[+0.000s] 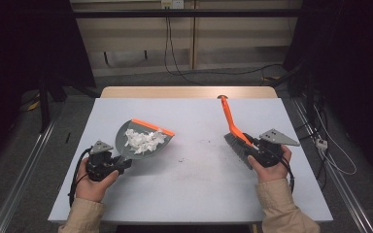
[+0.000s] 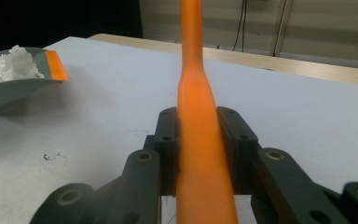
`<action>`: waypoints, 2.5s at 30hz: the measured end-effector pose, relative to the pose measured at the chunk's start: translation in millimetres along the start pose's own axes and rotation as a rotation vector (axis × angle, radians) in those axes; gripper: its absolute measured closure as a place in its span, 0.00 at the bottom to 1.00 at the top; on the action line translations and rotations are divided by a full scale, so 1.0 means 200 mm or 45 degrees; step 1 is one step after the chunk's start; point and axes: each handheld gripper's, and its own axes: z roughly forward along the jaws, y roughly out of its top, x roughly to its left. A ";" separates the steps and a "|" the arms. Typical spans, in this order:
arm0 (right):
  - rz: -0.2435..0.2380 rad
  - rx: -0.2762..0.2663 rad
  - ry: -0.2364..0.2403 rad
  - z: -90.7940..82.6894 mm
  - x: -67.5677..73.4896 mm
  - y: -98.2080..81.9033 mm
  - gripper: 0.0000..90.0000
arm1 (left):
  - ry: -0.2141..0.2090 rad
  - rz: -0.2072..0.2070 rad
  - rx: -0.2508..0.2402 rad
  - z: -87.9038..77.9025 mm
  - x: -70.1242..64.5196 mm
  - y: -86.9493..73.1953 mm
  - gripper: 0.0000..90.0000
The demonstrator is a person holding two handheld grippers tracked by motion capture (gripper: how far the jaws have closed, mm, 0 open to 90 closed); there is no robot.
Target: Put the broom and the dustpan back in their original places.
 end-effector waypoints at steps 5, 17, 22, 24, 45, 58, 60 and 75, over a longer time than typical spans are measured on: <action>0.008 0.000 -0.012 -0.03 -0.03 -0.01 0.79 | 0.009 -0.009 0.001 0.01 0.00 0.00 0.70; 0.042 -0.018 -0.066 -0.10 -0.10 -0.03 0.79 | 0.027 -0.042 0.000 0.00 0.04 0.00 0.70; 0.055 -0.020 -0.102 -0.13 -0.14 -0.05 0.79 | 0.035 -0.053 -0.006 0.00 0.04 0.00 0.70; 0.061 -0.017 -0.113 -0.14 -0.16 -0.06 0.79 | 0.041 -0.054 -0.010 0.01 0.05 0.00 0.70; 0.081 -0.006 -0.177 -0.19 -0.23 -0.11 0.79 | 0.056 -0.076 0.006 0.01 0.07 -0.01 0.70; 0.070 -0.010 -0.208 -0.22 -0.28 -0.13 0.79 | 0.088 -0.077 -0.003 0.02 0.08 -0.02 0.70; 0.073 -0.012 -0.217 -0.23 -0.29 -0.14 0.79 | 0.092 -0.087 0.001 0.01 0.09 -0.02 0.70; 0.081 0.013 -0.269 -0.23 -0.32 -0.17 0.79 | 0.127 -0.114 0.007 0.04 0.11 -0.03 0.70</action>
